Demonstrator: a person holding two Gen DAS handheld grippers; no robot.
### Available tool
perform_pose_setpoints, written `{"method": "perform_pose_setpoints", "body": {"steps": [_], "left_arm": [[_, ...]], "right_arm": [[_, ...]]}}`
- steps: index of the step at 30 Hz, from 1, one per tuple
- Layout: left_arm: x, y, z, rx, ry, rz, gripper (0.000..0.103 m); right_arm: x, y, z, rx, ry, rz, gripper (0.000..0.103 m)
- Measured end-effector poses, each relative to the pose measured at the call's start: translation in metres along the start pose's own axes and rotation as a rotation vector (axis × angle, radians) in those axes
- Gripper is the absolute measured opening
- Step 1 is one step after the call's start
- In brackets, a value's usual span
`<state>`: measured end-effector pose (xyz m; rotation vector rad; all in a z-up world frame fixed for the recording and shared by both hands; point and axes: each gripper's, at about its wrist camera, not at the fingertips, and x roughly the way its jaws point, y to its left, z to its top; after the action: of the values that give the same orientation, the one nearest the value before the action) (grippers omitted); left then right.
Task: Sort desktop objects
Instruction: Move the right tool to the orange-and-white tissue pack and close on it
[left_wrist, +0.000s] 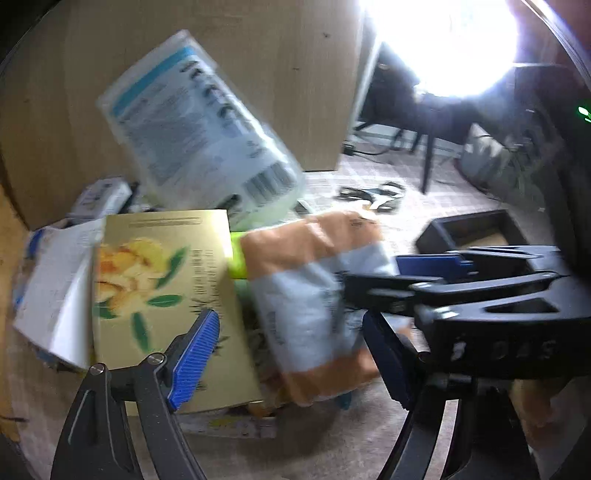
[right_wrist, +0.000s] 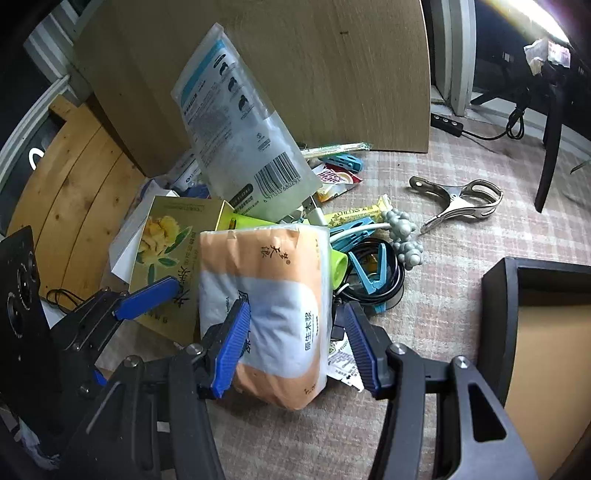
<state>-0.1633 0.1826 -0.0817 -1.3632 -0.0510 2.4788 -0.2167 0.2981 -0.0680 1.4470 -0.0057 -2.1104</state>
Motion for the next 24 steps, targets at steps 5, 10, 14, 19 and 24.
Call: {"method": "perform_pose_setpoints", "body": {"steps": [5, 10, 14, 19, 24], "left_arm": [[0.003, -0.009, -0.002, 0.022, 0.021, -0.012, 0.068], [-0.009, 0.018, -0.009, -0.034, -0.006, 0.024, 0.072], [-0.011, 0.034, -0.013, -0.037, -0.011, 0.020, 0.075], [-0.012, 0.028, -0.013, -0.022, -0.011, 0.005, 0.075], [-0.003, 0.013, -0.012, 0.003, -0.014, 0.013, 0.068]], "right_arm": [[0.009, 0.011, -0.003, -0.024, 0.032, 0.019, 0.048], [0.003, 0.005, -0.004, -0.001, 0.020, 0.027, 0.049], [-0.001, -0.006, -0.005, 0.038, 0.022, 0.054, 0.048], [0.002, -0.003, -0.008, 0.049, 0.023, 0.061, 0.048], [0.005, 0.011, -0.012, -0.008, 0.016, 0.006, 0.047]]}}
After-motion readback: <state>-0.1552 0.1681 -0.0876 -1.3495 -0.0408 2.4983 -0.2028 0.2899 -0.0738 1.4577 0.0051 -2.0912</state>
